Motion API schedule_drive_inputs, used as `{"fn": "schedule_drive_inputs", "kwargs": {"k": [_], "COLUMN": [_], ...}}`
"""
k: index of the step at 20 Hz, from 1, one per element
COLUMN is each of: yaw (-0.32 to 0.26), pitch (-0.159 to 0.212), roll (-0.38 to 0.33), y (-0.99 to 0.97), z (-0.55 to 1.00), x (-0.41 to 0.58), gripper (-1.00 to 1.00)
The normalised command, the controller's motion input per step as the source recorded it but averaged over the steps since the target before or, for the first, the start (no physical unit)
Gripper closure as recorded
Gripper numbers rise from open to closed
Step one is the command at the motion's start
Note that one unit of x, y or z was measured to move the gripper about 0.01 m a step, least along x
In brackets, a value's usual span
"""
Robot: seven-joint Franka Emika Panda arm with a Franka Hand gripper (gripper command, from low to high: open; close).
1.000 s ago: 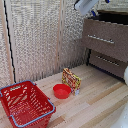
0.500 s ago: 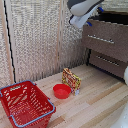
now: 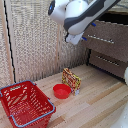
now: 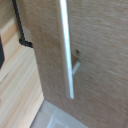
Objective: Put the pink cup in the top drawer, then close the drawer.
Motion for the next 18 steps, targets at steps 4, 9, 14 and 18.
{"fn": "schedule_drive_inputs", "kwargs": {"k": [4,9,14,18], "yaw": [0.065,0.042,0.042,0.019], "pitch": [0.0,-0.024,-0.02,-0.001], "roll": [-0.119,-0.215,-0.257,-0.21], "y": [-0.46,-0.32,-0.25,-0.3], "z": [-0.06,0.0,-0.03,-0.05], "x": [0.0,-0.002,-0.049,-0.033], "gripper": [-1.0,-1.0,-1.0,1.0]}}
